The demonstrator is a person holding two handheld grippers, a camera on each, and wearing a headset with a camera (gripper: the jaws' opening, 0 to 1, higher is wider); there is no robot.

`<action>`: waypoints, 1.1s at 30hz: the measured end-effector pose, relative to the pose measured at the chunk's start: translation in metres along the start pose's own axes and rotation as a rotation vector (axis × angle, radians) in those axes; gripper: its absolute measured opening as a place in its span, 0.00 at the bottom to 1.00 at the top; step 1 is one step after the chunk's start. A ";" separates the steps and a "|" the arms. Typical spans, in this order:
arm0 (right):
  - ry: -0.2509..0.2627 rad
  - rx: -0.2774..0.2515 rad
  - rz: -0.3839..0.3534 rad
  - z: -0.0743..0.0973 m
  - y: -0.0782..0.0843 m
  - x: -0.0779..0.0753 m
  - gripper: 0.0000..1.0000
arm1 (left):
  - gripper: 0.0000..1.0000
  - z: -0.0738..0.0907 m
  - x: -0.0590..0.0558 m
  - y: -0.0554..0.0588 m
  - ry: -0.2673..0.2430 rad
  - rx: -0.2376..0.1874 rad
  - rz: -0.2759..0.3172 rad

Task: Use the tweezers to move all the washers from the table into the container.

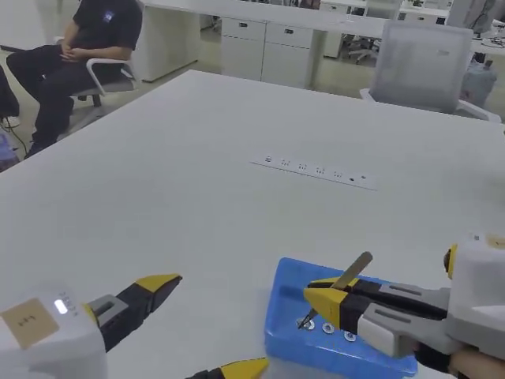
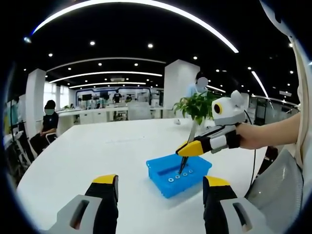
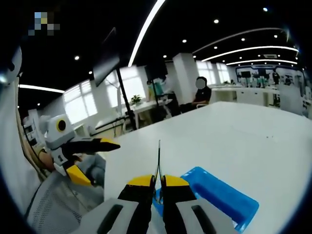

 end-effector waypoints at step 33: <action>0.016 0.149 -0.007 -0.039 0.031 -0.034 0.03 | 0.69 0.001 -0.001 -0.001 -0.001 -0.003 0.008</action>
Point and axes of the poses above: the centre of the closed fingertips' face, and the gripper's own axes: z roughly backward along the fingers, x roughly to its left, y roughly out of its underside, the point moved 1 cm from there along z, roughly backward along the fingers, and after that the axes turned 15 degrees about z, right-handed, at the moved point
